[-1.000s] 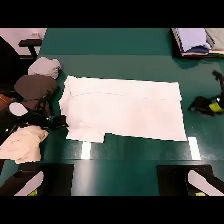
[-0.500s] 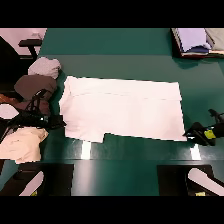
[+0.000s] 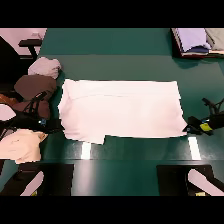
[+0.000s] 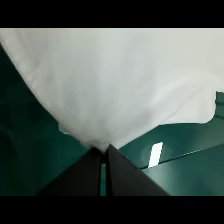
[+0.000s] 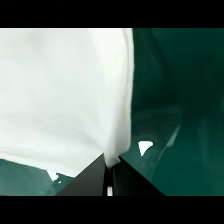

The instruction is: Fold the shirts.

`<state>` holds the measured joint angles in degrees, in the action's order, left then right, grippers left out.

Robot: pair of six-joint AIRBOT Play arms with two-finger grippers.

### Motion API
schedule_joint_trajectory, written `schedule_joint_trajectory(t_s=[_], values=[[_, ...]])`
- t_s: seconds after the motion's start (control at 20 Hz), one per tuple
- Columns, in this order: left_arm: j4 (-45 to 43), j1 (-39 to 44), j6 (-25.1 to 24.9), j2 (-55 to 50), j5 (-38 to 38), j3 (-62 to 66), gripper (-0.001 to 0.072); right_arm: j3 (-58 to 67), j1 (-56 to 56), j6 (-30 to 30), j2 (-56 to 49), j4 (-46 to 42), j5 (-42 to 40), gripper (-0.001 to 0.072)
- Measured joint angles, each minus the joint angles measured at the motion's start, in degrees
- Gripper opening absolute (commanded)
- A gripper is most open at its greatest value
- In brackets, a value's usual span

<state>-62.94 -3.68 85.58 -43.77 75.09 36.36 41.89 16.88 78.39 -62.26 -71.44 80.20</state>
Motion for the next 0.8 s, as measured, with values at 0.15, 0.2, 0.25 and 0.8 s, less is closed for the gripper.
schedule_joint_trajectory(t_s=[0.15, 0.2, 0.25, 0.8], values=[[-1.05, -0.07, 2.08, 5.31, 4.28, 0.63, 0.0022, 2.38, -0.68, 0.02, 6.67, -3.91, 5.75, 0.0013], [-1.05, -0.04, 2.73, 6.80, 6.27, 1.25, 0.0022, 3.19, -0.79, 0.17, 8.72, -5.11, 7.26, 0.0013], [-1.05, -0.04, 3.15, 7.78, 7.54, 2.14, 0.0022, 4.24, -0.94, 0.72, 10.62, -5.84, 8.61, 0.0013], [-1.09, -0.02, -1.27, -10.38, -10.05, 13.27, 0.0024, 27.36, -11.93, 3.87, -9.31, -7.43, 5.18, 0.0013]])
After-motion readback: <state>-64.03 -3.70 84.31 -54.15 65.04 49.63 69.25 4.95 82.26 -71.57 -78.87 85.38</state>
